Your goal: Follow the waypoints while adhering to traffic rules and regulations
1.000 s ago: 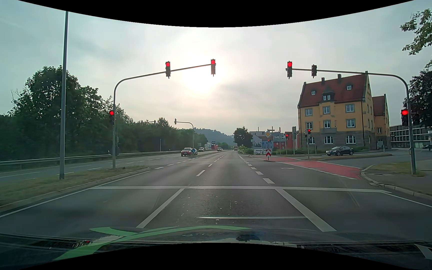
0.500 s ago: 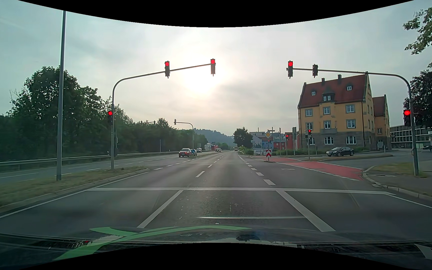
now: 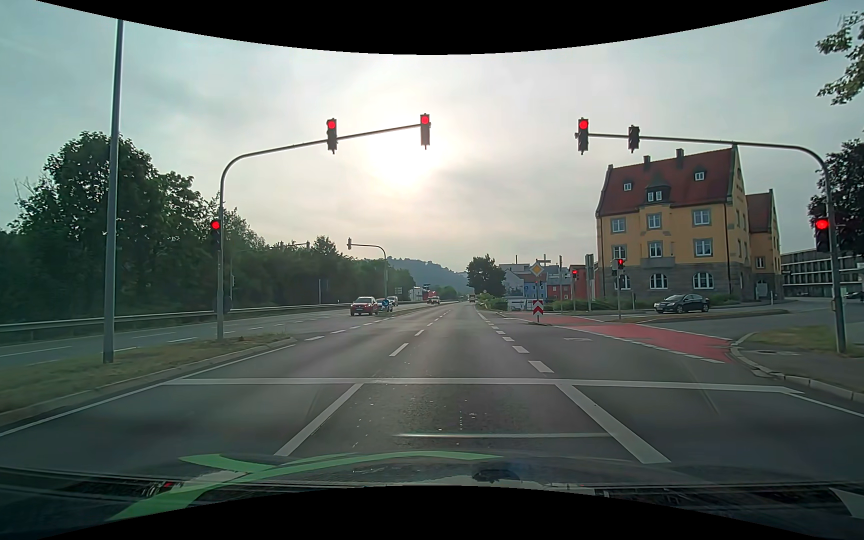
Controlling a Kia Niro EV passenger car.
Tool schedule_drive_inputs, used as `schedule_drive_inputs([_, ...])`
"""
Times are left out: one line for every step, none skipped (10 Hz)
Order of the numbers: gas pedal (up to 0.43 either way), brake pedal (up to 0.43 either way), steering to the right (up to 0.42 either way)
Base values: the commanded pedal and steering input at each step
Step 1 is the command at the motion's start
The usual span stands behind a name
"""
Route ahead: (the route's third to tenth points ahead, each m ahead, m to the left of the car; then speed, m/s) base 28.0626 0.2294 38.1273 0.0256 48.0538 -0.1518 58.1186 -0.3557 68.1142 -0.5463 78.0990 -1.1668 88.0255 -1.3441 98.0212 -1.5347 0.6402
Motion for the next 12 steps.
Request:
schedule_drive_inputs([0.0, 0.079, -0.001])
schedule_drive_inputs([0.0, 0.079, -0.001])
schedule_drive_inputs([0.0, 0.085, -0.001])
schedule_drive_inputs([0.0, 0.091, -0.001])
schedule_drive_inputs([0.0, 0.091, -0.001])
schedule_drive_inputs([0.0, 0.073, 0.0])
schedule_drive_inputs([0.0, 0.073, 0.001])
schedule_drive_inputs([0.0, 0.067, 0.002])
schedule_drive_inputs([0.0, 0.067, 0.003])
schedule_drive_inputs([0.0, 0.067, 0.002])
schedule_drive_inputs([0.0, 0.067, 0.002])
schedule_drive_inputs([0.0, 0.067, 0.003])
